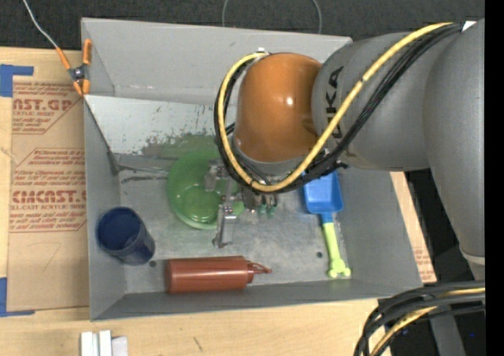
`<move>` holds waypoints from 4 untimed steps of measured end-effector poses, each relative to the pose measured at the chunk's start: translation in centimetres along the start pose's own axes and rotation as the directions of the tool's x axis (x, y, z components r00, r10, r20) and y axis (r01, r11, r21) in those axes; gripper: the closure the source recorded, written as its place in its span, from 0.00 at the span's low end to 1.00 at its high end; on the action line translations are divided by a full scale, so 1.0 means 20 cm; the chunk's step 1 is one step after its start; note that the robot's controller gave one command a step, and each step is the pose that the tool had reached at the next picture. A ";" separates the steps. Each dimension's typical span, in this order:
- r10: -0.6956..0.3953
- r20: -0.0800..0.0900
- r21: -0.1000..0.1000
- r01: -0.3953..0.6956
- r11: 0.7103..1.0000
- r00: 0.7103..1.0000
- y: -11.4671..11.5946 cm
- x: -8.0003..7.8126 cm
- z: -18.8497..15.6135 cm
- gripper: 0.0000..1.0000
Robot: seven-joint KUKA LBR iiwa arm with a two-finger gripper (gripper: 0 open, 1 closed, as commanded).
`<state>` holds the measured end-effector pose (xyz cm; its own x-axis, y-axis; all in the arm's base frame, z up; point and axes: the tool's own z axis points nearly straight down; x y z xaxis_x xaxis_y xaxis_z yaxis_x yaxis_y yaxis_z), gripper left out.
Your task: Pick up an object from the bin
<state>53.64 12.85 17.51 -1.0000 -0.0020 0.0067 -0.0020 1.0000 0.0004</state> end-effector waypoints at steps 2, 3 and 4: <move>-0.157 0.013 0.000 0.157 0.988 0.988 0.02 -0.01 0.18 0.00; -0.435 0.012 0.004 0.435 0.900 0.900 -0.40 -0.08 0.52 0.00; -0.333 0.014 -0.001 0.333 0.943 0.943 -0.10 -0.27 0.52 0.00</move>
Offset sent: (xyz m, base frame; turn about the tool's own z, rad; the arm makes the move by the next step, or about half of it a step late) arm -0.0024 0.0092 -0.1004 -0.3664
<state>58.89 10.81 7.05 -0.9421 -0.3353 -0.0081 -0.3353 0.9421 0.0036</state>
